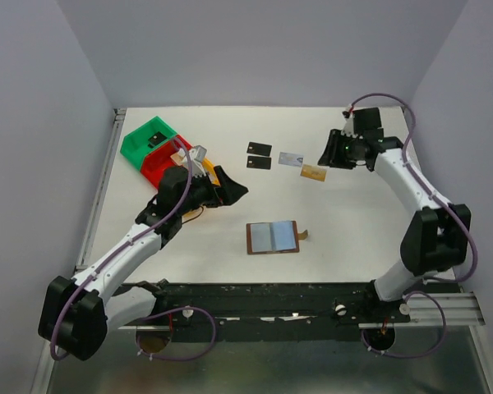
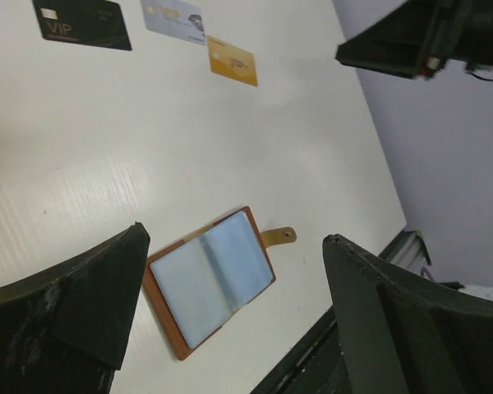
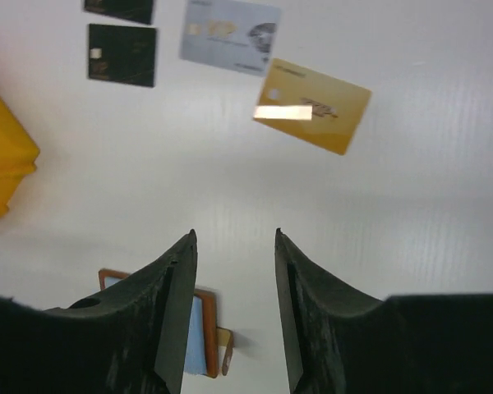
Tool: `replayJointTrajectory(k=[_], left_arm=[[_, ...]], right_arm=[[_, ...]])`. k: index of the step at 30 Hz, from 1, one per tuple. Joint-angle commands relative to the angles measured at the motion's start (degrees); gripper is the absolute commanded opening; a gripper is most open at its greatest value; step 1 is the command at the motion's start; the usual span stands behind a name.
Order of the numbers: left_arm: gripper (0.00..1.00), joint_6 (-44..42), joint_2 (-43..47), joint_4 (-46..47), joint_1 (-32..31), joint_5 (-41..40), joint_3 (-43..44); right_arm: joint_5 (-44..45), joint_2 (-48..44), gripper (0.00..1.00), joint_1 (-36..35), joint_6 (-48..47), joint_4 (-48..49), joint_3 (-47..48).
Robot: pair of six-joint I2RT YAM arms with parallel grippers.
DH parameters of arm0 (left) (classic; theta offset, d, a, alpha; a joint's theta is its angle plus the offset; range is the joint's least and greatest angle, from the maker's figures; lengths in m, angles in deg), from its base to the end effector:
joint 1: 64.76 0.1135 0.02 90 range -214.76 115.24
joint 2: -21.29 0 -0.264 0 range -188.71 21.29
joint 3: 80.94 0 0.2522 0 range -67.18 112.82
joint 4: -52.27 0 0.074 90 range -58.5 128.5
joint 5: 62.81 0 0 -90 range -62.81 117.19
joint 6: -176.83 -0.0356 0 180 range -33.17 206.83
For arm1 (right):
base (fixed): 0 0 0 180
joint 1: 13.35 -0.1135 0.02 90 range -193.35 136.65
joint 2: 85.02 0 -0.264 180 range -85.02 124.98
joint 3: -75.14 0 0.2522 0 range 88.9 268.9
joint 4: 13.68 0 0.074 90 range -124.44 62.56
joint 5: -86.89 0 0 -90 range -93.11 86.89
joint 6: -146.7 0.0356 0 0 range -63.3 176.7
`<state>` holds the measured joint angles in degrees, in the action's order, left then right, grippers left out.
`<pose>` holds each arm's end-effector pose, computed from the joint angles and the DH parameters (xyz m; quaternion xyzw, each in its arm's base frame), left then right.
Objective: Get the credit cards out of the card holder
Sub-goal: Remove the credit card from the card holder.
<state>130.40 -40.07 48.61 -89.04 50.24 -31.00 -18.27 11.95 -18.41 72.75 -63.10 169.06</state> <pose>0.2165 -0.1129 0.2675 -0.0105 0.7871 -0.4642 0.4060 0.3676 0.0419 0.2762 0.0476 0.9383 0.1812 0.2906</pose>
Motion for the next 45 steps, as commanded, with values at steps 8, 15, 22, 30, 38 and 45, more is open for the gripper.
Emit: replayJointTrajectory(k=[8, 15, 22, 30, 38, 45], left_arm=[[0.99, 1.5, 5.8, -4.1, -7.4, -17.9, -5.7], [0.99, -3.2, 5.3, -5.6, -10.1, -17.2, -6.3], [0.85, -1.6, 2.1, -1.5, -12.4, -14.5, -9.2], [0.76, -3.0, -1.2, -3.4, -13.5, -12.4, -7.0], [0.82, -4.7, -5.7, -3.9, -14.9, -9.7, -4.9], [0.83, -7.8, -10.6, -3.8, -16.1, -5.0, -2.7]], right_arm=[[27.7, -22.9, 0.68, -24.5, 11.2, 14.9, -29.0], [18.5, -30.9, 0.69, -30.3, 14.0, 16.4, -41.1], [17.2, -30.0, 0.68, -30.4, 14.0, 17.5, -45.6], [19.0, -22.9, 0.61, -30.3, 12.5, 15.8, -41.6], [18.9, -19.1, 0.30, -30.2, 11.3, 15.4, -40.4], [15.5, -22.3, 0.00, -30.2, 11.7, 15.9, -42.8]])
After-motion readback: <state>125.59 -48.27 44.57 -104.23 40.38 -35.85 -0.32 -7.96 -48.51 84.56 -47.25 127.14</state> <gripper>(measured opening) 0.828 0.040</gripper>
